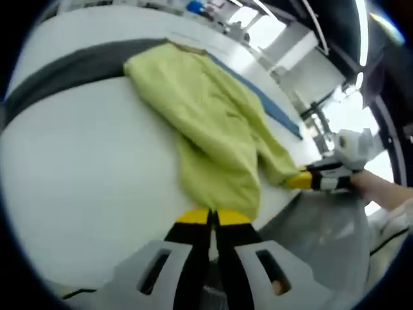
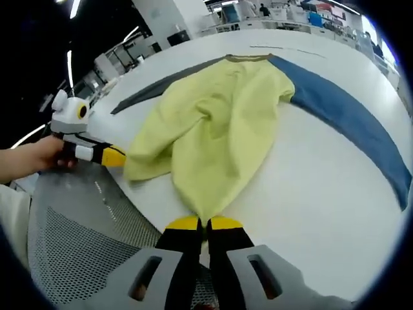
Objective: Fold the garment on the visible template until the final outline fits inside the template.
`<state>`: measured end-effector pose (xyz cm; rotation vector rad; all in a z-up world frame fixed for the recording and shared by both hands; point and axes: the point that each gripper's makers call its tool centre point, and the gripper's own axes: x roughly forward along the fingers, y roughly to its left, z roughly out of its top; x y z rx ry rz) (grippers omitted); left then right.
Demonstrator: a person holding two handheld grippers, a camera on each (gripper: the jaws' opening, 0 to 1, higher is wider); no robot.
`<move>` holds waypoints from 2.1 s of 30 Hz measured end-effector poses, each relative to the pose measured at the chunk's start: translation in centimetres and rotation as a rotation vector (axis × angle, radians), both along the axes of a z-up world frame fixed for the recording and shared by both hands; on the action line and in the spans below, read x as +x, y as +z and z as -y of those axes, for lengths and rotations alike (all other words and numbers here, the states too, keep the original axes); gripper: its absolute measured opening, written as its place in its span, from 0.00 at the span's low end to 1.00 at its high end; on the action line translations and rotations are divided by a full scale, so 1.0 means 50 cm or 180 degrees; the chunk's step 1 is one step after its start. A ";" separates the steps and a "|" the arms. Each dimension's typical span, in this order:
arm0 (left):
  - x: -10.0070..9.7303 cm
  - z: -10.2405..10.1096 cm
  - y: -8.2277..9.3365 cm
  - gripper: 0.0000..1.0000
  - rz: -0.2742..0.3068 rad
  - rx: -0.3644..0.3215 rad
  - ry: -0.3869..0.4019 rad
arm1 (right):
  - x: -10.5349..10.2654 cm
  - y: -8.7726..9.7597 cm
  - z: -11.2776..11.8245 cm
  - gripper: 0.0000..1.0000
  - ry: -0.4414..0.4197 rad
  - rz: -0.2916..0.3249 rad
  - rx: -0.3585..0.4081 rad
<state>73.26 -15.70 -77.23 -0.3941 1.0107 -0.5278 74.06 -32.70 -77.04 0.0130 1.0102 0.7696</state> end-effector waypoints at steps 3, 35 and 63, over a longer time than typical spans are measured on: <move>0.005 -0.005 0.011 0.00 -0.0005 -0.0017 0.0047 | 0.000 0.010 0.006 0.04 -0.0031 -0.0006 0.0054; -0.042 -0.133 0.099 0.00 -0.0099 0.0389 0.0272 | -0.014 0.083 0.050 0.04 -0.0174 -0.0203 0.0220; -0.099 -0.164 0.077 0.00 -0.0449 0.0834 0.0169 | -0.053 0.058 0.052 0.04 -0.0034 -0.0496 0.0107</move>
